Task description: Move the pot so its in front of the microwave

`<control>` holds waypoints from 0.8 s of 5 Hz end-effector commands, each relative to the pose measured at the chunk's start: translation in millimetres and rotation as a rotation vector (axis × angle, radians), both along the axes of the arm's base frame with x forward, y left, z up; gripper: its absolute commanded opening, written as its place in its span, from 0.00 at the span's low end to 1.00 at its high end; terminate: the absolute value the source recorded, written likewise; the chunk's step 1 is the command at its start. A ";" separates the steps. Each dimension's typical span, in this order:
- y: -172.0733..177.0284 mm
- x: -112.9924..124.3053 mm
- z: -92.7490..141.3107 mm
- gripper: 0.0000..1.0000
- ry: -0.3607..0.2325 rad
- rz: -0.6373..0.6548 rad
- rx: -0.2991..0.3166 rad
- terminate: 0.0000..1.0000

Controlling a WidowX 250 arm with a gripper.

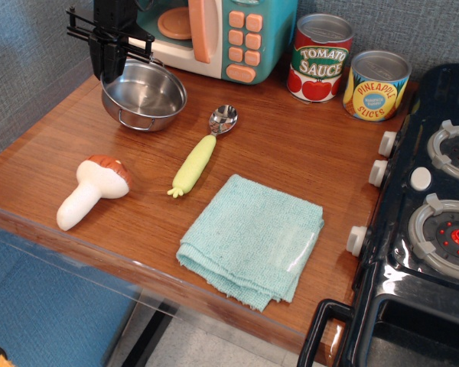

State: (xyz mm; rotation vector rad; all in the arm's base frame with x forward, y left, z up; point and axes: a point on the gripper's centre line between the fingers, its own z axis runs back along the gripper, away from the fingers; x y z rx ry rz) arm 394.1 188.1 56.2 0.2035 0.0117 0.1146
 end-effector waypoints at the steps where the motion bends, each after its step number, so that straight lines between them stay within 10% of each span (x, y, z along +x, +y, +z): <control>1: 5.6 -6.7 21.2 1.00 -0.087 -0.017 0.027 0.00; 4: -1.8 -16.0 47.1 1.00 -0.165 -0.042 0.059 0.00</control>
